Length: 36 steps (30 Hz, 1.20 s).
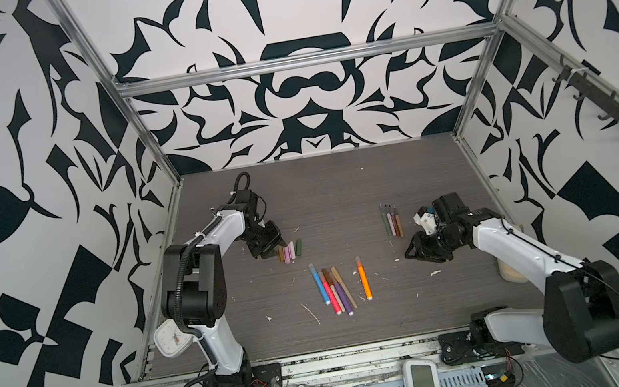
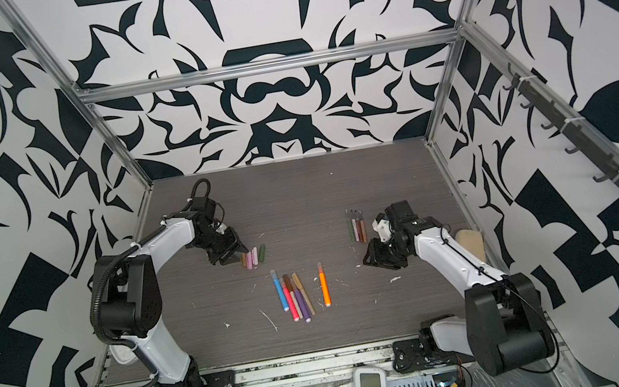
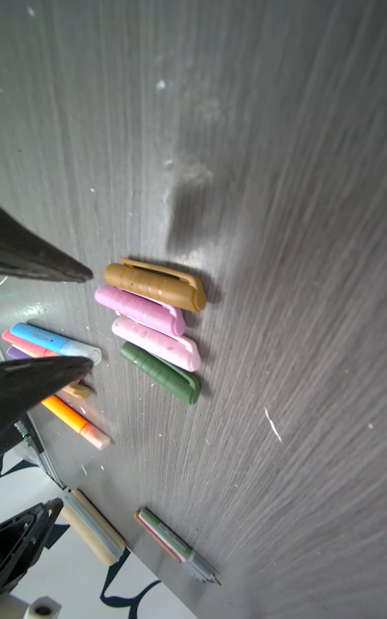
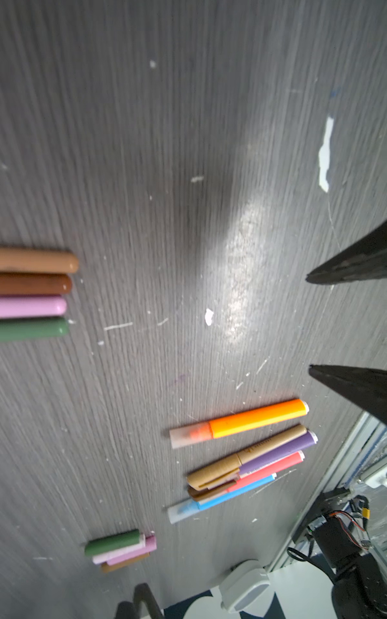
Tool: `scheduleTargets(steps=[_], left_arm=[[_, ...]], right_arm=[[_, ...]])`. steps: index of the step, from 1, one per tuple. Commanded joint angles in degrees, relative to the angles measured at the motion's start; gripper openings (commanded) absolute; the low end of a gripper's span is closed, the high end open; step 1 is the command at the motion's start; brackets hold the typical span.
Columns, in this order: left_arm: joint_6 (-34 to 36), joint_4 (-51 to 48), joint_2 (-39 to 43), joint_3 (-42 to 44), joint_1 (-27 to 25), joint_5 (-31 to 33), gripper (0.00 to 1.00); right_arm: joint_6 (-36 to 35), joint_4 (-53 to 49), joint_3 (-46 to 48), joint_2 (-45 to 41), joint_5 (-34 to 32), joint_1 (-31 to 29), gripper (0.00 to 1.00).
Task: Open the pen caps
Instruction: 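Lift the open right gripper away from the pen row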
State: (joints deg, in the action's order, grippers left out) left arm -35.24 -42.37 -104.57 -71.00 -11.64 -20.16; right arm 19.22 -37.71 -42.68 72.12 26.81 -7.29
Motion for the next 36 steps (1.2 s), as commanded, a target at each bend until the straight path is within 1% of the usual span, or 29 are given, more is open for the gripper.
scheduleTargets(steps=[1, 4, 7, 11, 14, 22, 36], left_arm=[[-1.3, 0.5, -2.1, -0.8, 0.2, -0.7, 0.5], [-1.3, -0.1, -2.9, -1.6, 0.2, 0.4, 0.56], [-1.1, -0.4, -4.1, -2.1, 0.2, 0.6, 0.57], [-1.8, 0.6, -4.7, -2.4, 0.2, 0.6, 0.62], [-2.1, 0.9, -5.1, -3.2, 0.2, 0.6, 0.64], [-2.4, 0.5, -6.4, -4.6, 0.2, -0.3, 0.64], [-3.4, 1.7, -7.1, -4.0, 0.0, -1.6, 0.64]], right_arm=[[-1.5, -2.4, -3.0, 0.5, 0.7, -0.2, 0.42], [-1.7, -2.2, -3.3, 0.8, 1.5, -0.2, 0.42], [-1.4, -1.9, -2.9, 0.9, 2.0, -0.2, 0.42], [-1.2, -1.5, -2.7, 0.7, 2.3, -0.2, 0.42], [-1.1, -1.3, -2.8, 0.8, 2.5, -0.2, 0.43], [-0.7, -0.9, -2.9, 1.3, 2.9, -0.2, 0.42], [-0.6, -0.7, -3.2, 2.0, 2.9, -0.2, 0.42]])
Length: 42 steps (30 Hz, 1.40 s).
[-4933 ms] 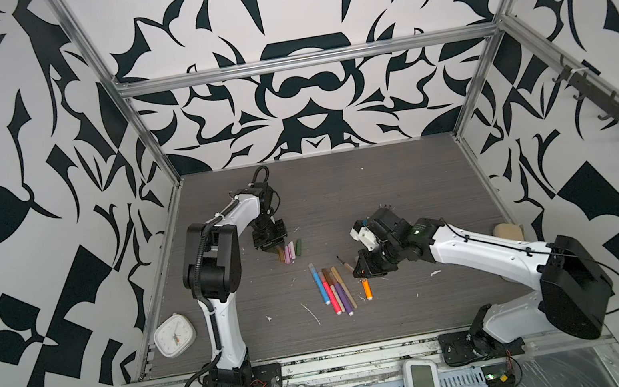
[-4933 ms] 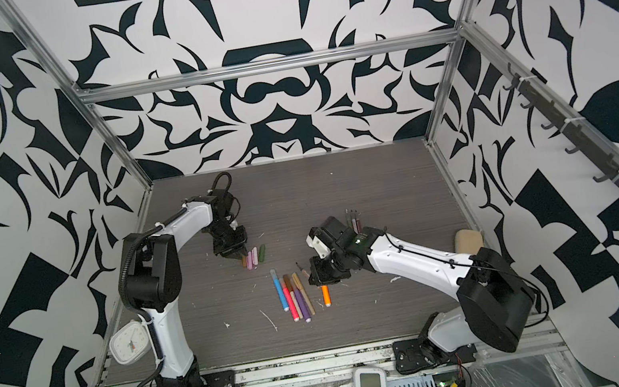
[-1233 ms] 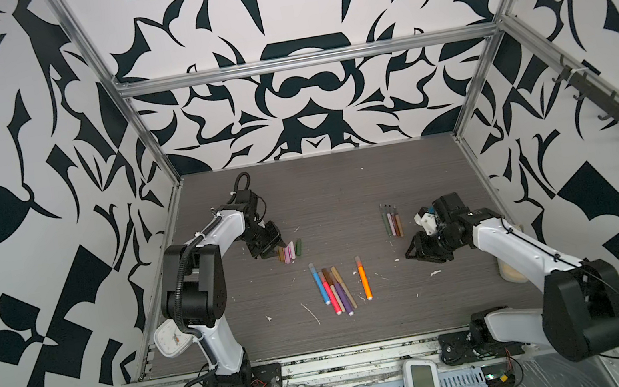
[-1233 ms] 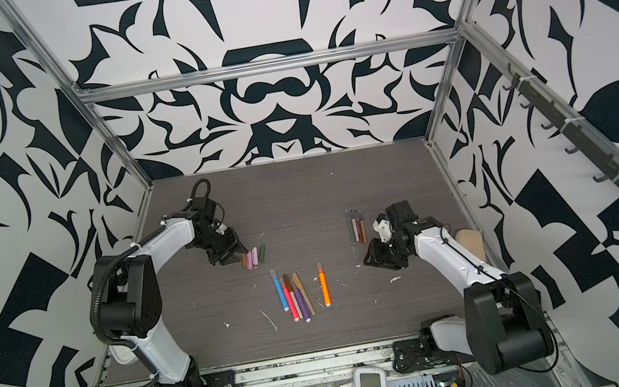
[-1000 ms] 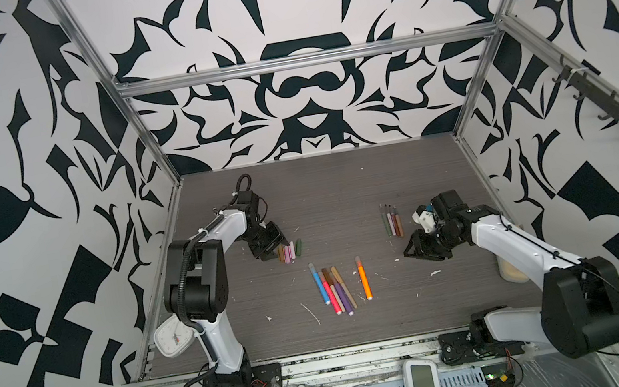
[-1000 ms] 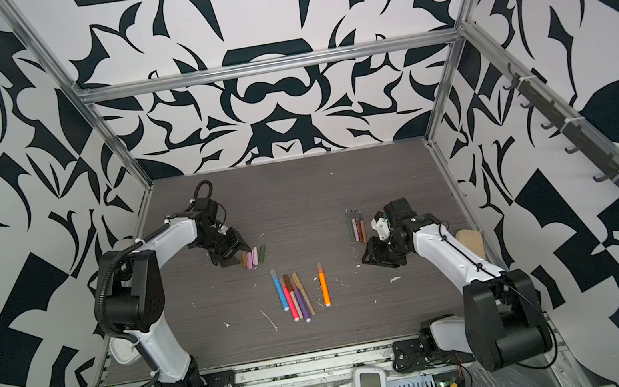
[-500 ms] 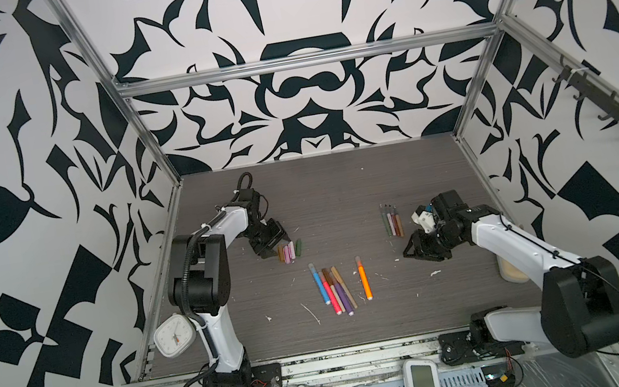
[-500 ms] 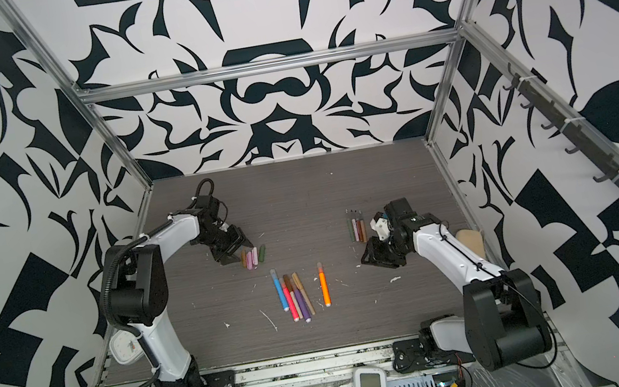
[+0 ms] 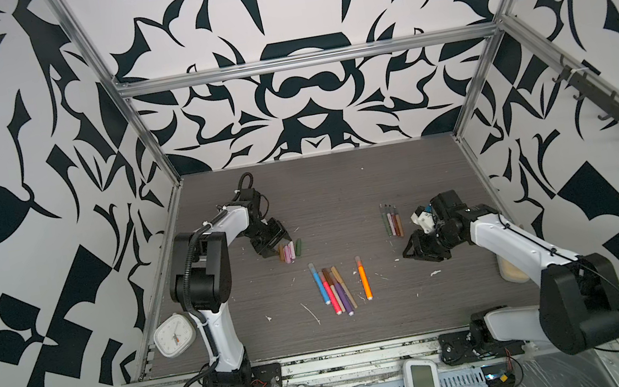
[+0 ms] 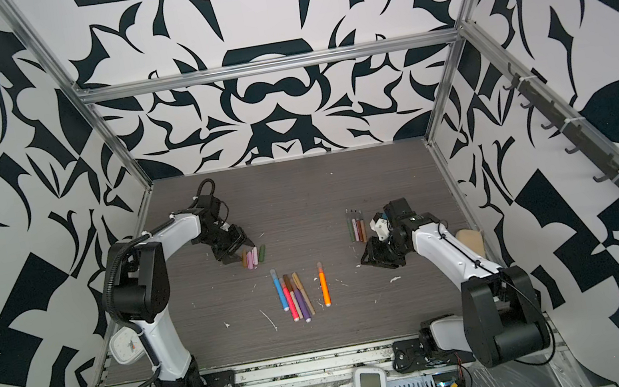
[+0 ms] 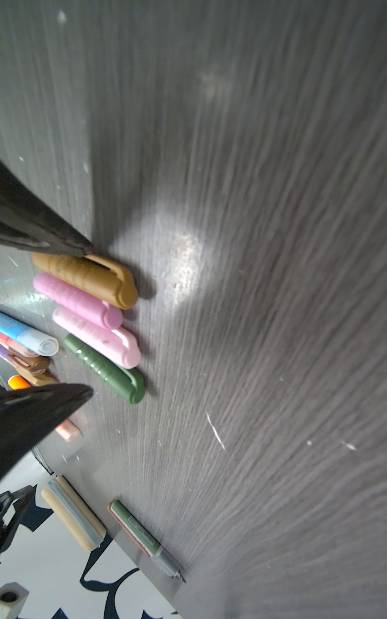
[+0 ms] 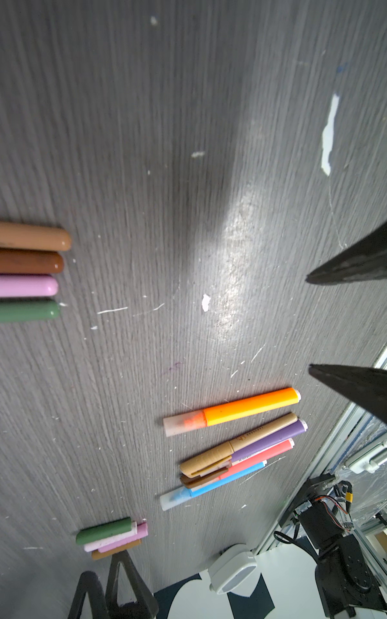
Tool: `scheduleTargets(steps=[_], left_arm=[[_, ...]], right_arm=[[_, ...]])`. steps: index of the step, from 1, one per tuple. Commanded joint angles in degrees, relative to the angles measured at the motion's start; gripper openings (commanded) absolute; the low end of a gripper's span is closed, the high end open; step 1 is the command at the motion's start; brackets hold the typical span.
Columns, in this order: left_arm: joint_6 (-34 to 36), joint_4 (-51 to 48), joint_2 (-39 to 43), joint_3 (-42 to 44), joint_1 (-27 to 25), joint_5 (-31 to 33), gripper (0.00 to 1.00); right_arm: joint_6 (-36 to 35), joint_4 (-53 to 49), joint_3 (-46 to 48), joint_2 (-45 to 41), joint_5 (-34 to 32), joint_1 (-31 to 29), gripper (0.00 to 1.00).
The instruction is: Open the pen caps
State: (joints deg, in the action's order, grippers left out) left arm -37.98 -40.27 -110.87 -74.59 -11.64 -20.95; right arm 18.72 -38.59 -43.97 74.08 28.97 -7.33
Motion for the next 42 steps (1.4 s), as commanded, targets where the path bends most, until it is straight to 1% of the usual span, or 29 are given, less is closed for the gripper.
scheduleTargets(steps=[1, 42], left_arm=[[-0.7, -0.4, -0.8, -0.4, 0.0, -0.8, 0.64], [-1.2, -0.4, -0.8, -1.6, -0.7, -1.9, 0.65]], right_arm=[[-0.2, 0.2, -2.0, 0.2, 0.7, -0.1, 0.42], [-0.1, -1.4, -2.9, -0.3, 0.9, -0.1, 0.41]])
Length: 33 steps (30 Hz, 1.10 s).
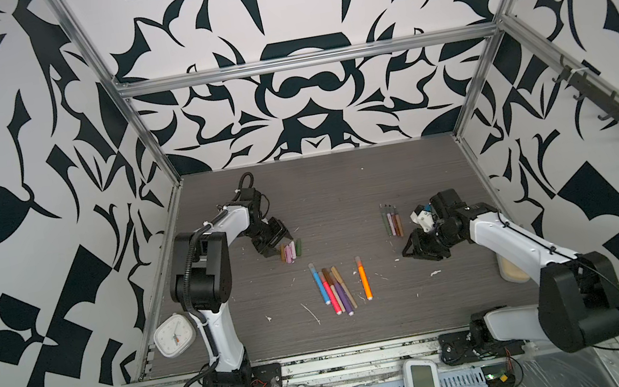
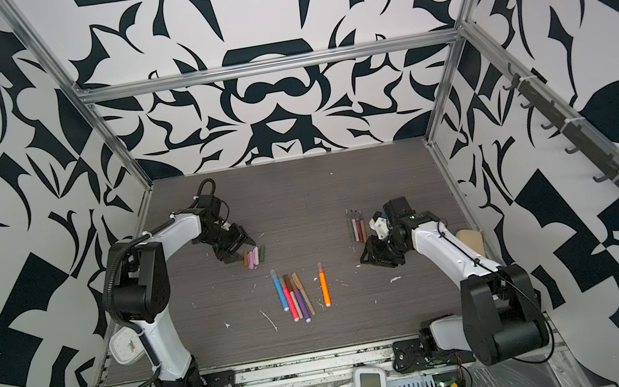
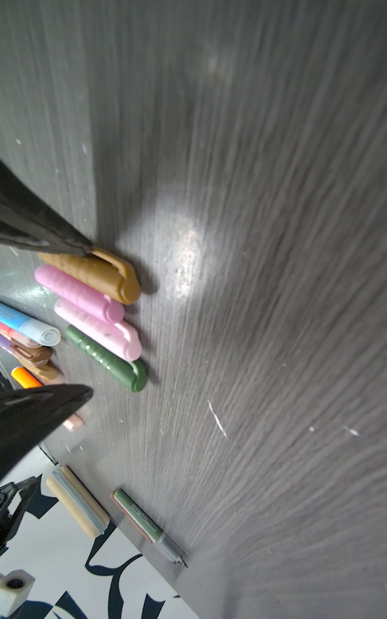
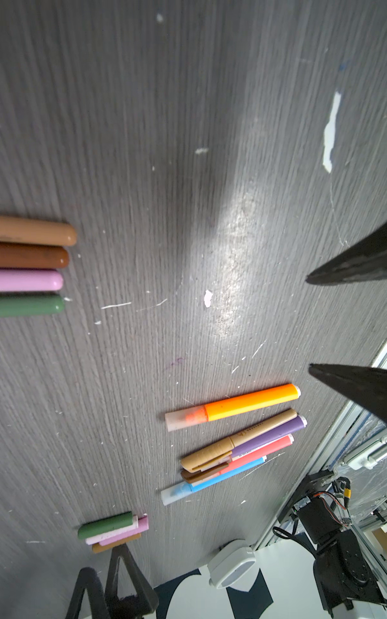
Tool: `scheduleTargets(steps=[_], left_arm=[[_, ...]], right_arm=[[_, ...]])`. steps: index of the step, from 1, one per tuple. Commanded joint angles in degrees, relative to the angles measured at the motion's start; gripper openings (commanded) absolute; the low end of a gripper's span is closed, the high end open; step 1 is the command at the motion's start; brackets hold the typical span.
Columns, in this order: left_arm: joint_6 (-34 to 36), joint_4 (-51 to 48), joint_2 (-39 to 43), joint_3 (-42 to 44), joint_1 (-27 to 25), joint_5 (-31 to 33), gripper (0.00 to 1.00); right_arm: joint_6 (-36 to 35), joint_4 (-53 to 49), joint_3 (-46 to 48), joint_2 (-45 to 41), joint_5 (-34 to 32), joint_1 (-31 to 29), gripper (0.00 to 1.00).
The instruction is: Open the pen caps
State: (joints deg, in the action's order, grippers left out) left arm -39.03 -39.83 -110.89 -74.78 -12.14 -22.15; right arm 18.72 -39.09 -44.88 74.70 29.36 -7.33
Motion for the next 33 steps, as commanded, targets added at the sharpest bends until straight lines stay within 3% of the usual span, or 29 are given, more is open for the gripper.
scheduleTargets(steps=[1, 33], left_arm=[[-0.1, -0.9, -0.8, -1.5, -0.2, -0.7, 0.65], [0.0, -1.6, 0.3, -1.8, -0.7, 0.0, 0.65]], right_arm=[[-0.1, -1.0, -2.0, -0.9, 0.5, -0.1, 0.41], [0.6, -1.2, -1.2, -2.2, 0.3, -0.1, 0.41]])
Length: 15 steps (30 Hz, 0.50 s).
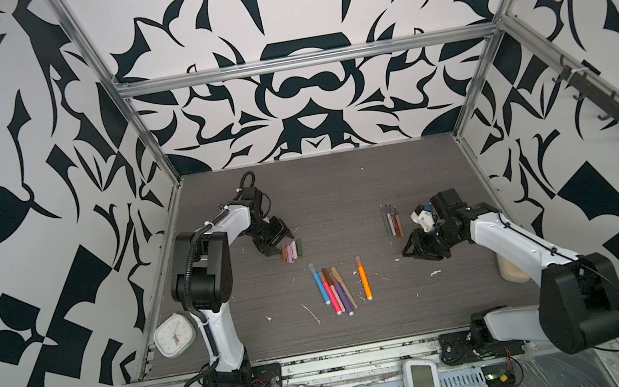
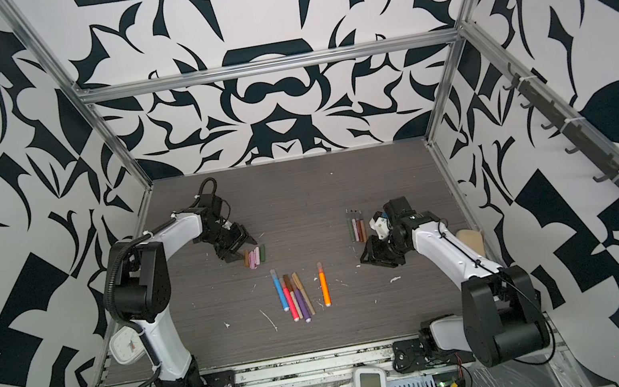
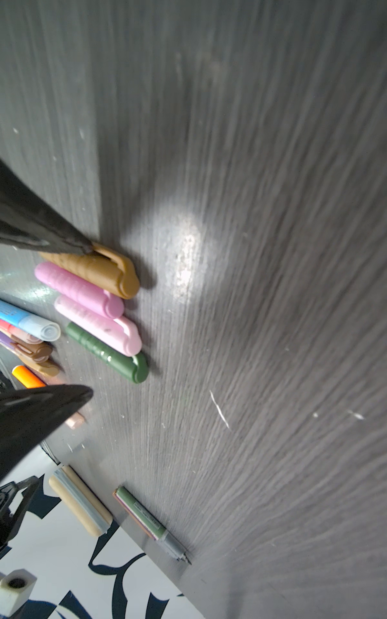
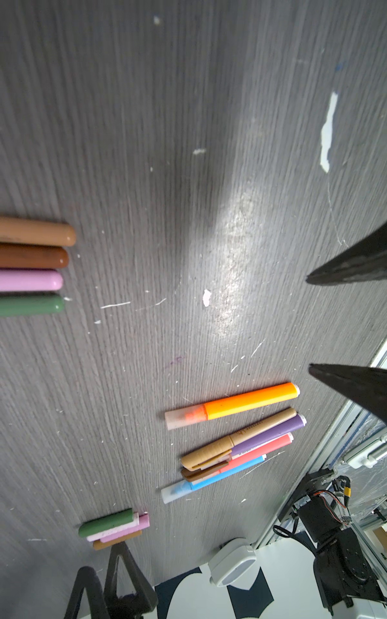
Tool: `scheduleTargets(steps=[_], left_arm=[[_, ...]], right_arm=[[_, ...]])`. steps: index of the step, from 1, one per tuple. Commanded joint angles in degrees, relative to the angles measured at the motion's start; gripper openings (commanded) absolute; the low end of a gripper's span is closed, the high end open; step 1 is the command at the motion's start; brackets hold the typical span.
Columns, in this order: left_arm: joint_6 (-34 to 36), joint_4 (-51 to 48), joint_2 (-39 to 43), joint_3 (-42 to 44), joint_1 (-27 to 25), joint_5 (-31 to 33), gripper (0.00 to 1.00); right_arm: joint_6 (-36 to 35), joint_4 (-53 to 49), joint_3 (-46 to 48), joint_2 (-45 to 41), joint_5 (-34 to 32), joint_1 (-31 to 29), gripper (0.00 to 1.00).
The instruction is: Open the pen caps
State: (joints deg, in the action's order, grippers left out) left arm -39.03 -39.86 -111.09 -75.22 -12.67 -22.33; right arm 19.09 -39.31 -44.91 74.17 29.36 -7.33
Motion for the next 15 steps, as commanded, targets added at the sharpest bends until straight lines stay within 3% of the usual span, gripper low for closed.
scheduleTargets(steps=[1, 9, 15], left_arm=[[0.2, -2.4, 1.0, -1.7, -0.2, 1.3, 0.65], [0.3, -6.1, 10.4, -2.4, -0.2, 10.9, 0.65], [-4.7, -1.3, 20.6, 3.0, -0.3, 9.7, 0.62]], right_arm=[[0.3, -0.9, -1.0, -1.9, 0.3, -0.1, 0.41], [3.3, 0.8, -0.3, -3.0, -0.4, -3.0, 0.41], [11.3, 5.6, -1.4, -1.6, -5.2, -15.6, 0.41]])
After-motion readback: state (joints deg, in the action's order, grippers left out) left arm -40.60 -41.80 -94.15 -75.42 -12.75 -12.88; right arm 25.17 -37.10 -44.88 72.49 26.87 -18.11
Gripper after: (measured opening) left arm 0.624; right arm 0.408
